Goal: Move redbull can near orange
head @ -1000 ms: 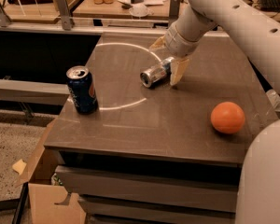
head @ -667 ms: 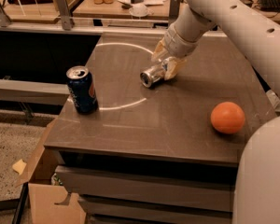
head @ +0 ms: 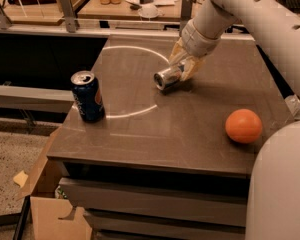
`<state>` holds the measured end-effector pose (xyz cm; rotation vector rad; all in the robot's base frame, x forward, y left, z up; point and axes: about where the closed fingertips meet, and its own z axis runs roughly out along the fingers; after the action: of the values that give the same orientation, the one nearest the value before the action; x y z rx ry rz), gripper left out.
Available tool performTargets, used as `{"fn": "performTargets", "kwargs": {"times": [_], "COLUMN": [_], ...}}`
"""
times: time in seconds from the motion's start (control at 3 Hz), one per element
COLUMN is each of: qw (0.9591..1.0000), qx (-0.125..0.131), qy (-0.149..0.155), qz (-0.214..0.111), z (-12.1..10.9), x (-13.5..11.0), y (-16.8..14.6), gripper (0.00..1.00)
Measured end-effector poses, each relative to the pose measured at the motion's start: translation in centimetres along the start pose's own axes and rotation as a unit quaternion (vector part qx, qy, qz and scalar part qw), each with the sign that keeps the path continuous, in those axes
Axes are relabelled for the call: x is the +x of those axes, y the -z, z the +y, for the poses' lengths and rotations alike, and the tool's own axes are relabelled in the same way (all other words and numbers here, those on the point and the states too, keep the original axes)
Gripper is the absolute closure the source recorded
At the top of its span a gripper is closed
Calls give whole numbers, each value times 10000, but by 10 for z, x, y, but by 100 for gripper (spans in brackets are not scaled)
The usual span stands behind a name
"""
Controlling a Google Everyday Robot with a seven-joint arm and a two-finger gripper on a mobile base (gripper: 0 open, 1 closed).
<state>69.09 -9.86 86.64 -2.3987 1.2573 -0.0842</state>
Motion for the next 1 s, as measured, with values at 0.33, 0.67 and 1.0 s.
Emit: {"fn": "performTargets", "kwargs": {"times": [0.33, 0.67, 1.0], "qw": [9995, 9986, 9979], "qx": [62, -94, -337], "qy": [-150, -201, -178], "qz": [261, 489, 529], "z": [13, 39, 71], "x": [25, 44, 53], "y": [36, 66, 84], "gripper": [100, 100, 100]}}
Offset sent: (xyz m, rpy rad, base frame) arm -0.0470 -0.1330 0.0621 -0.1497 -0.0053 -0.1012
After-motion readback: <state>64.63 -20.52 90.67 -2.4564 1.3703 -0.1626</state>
